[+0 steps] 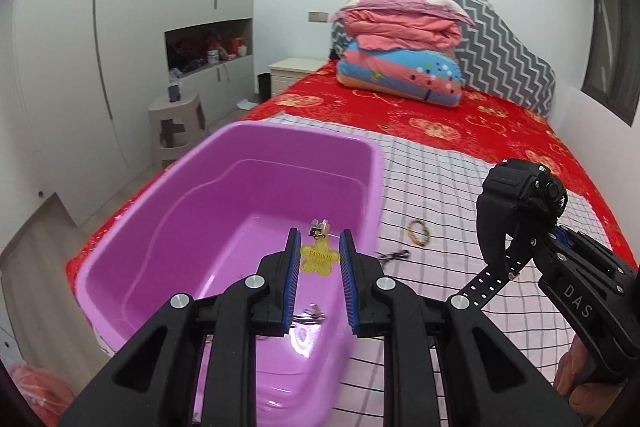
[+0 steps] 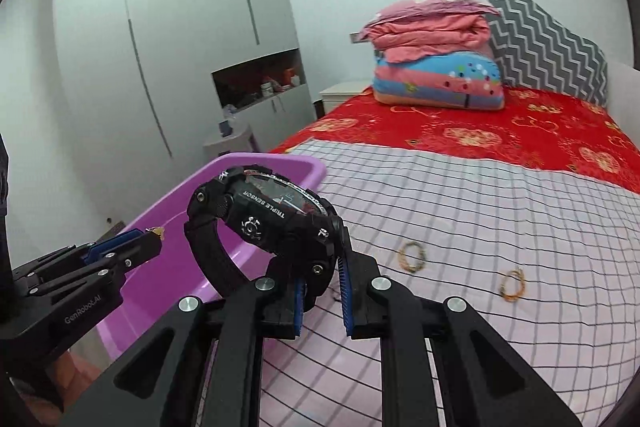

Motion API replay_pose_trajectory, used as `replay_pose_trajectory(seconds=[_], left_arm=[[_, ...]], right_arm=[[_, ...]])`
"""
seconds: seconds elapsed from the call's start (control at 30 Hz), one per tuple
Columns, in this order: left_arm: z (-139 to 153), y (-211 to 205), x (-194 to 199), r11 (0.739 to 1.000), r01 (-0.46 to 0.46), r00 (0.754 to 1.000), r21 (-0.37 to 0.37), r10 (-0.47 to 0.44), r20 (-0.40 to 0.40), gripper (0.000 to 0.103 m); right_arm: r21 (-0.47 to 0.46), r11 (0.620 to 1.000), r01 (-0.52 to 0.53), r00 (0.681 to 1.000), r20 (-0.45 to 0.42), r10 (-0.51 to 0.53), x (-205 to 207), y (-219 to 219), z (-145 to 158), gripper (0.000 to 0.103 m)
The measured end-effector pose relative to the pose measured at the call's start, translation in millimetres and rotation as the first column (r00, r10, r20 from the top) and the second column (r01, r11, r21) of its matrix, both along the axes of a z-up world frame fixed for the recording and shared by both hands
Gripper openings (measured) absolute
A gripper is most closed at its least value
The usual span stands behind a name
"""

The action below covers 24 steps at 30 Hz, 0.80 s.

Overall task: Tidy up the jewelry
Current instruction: 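Lift the watch and charm and carry both over the purple tub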

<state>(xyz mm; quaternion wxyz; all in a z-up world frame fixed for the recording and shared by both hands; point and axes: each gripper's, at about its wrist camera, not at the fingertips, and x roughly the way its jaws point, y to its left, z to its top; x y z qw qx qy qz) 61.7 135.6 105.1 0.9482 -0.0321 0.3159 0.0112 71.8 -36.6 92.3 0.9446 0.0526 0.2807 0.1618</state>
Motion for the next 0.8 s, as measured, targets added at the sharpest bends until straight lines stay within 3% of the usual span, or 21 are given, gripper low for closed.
replay_pose_trajectory(seconds=[0.37,0.8], left_arm=[[-12.5,82.9,9.6,0.991,-0.129,0.991,-0.036,0.128,-0.035,0.020],[-47.9,130.1,21.6,0.973,-0.222,0.967,-0.061,0.212,-0.139,0.020]], right_arm=[[-0.064,0.989,-0.137,0.991,-0.024,0.135,28.2,92.6,5.5,0.014],[-0.139,0.962,-0.234,0.969,-0.118,0.219,58.7,152.7,-20.0,0.014]])
